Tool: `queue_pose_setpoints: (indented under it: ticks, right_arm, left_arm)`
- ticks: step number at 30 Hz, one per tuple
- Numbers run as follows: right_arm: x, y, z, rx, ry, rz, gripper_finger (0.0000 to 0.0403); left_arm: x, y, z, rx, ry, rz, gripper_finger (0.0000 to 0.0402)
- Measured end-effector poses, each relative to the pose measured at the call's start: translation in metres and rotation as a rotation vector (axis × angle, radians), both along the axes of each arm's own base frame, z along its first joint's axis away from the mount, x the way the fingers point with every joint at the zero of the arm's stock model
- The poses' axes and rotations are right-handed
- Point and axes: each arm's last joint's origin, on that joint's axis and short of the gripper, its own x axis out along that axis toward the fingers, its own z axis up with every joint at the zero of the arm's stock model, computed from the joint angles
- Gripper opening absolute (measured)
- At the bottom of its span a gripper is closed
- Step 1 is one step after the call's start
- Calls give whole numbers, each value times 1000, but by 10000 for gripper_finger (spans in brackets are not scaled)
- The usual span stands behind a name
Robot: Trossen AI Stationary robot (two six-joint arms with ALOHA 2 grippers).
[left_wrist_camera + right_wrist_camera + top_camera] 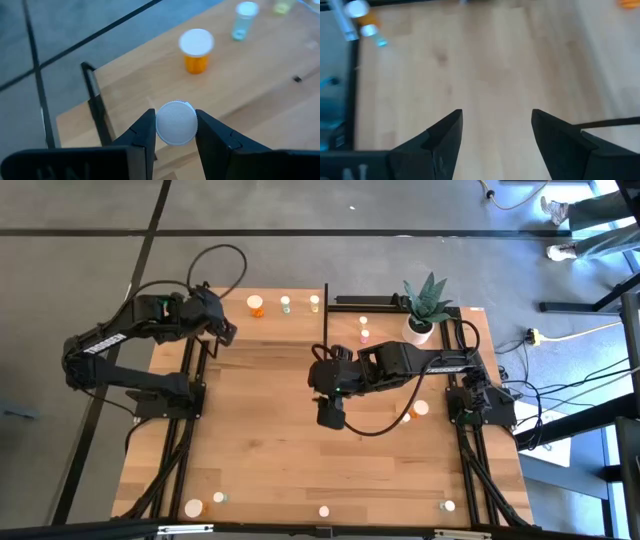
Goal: Pick and place medicine bottles onto shelf by color
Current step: Put the middle pink pill bottle on the shelf
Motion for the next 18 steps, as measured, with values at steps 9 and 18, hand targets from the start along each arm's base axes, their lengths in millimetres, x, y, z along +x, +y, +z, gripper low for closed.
queue_pose_setpoints:
  ticks: [9,18]
  right_arm:
    - [1,-4,1,-110,-30,-84,237]
    - [1,-6,3,-186,-57,-145,237]
  left_arm:
    - [-8,27,0,-14,-16,151,101]
    - [9,61,-15,-86,48,210,101]
